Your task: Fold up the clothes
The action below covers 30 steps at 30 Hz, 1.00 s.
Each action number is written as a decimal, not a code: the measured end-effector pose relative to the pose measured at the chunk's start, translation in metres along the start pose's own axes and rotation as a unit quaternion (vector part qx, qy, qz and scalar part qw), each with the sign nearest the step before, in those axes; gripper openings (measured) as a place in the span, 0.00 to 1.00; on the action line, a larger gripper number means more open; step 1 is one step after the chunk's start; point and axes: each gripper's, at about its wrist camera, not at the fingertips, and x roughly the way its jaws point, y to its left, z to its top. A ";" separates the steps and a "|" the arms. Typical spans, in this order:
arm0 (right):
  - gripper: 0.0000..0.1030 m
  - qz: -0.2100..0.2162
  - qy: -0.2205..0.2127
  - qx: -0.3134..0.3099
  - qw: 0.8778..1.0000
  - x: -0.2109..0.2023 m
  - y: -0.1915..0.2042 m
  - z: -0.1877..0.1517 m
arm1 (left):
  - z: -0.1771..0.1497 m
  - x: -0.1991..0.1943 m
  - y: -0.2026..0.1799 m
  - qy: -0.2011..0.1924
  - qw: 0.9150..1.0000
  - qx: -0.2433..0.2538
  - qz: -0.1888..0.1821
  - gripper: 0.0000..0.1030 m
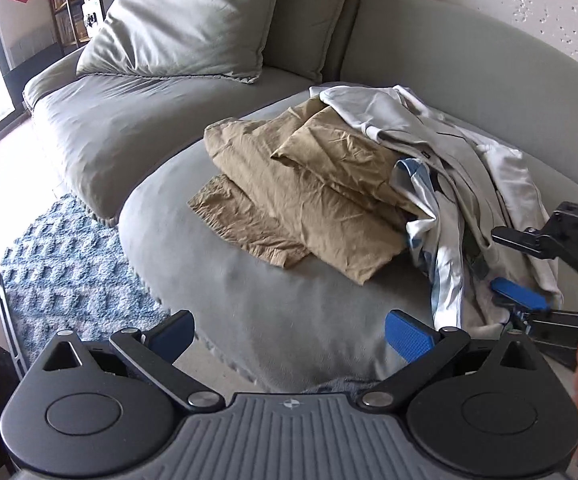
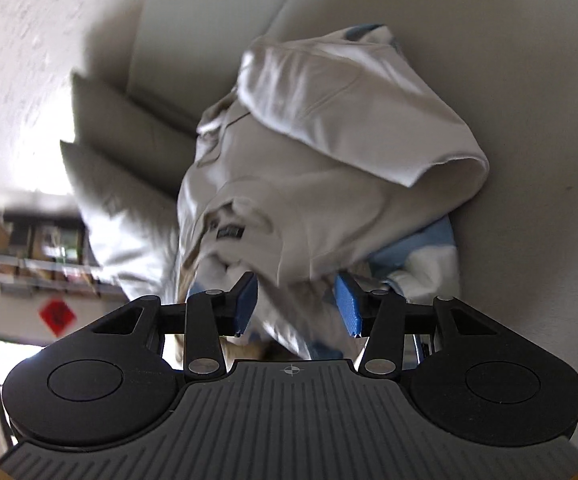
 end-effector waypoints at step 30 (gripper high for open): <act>0.05 0.131 -0.227 -0.284 0.922 -0.253 0.123 0.014 | -0.011 -0.056 -0.028 -0.025 0.997 0.025 -0.062 0.99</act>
